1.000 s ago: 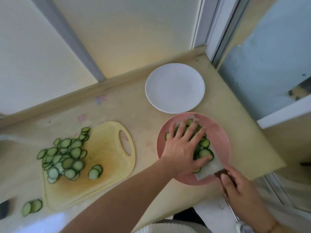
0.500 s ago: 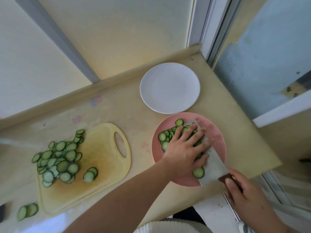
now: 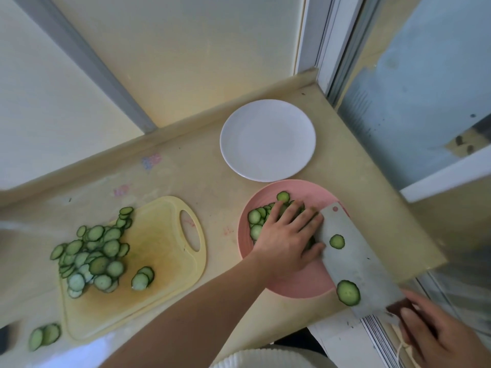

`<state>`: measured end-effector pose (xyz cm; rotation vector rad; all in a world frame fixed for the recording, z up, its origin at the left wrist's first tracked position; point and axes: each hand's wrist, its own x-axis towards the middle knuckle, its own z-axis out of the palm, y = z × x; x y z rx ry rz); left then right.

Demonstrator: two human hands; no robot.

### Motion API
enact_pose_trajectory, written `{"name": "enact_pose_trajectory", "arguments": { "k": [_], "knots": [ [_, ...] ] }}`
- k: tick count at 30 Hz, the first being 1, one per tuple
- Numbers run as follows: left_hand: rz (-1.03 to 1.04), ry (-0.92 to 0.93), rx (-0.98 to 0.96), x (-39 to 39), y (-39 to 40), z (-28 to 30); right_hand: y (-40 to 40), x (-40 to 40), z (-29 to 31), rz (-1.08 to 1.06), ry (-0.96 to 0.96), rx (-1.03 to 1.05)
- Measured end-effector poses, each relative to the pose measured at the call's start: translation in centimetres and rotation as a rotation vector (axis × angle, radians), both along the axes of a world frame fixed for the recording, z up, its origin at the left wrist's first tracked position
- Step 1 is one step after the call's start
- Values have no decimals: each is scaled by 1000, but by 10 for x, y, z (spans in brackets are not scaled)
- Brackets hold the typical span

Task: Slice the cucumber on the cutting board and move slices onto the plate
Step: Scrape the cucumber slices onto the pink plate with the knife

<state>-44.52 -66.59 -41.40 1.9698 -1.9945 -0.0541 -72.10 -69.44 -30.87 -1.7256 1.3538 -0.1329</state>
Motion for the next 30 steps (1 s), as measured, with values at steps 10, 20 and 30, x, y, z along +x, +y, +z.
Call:
{"name": "enact_pose_trajectory", "arguments": {
  "k": [10,20,30],
  "knots": [
    [-168,127,46,-29,-6,41,-2,8,4,-41,21,-69],
    [-199,84,141,-34,9,27,13,31,-11,-61,-105,-108],
    [-108,-63,157,-16,24,13,9,14,-12,-141,-98,-52]
  ]
}}
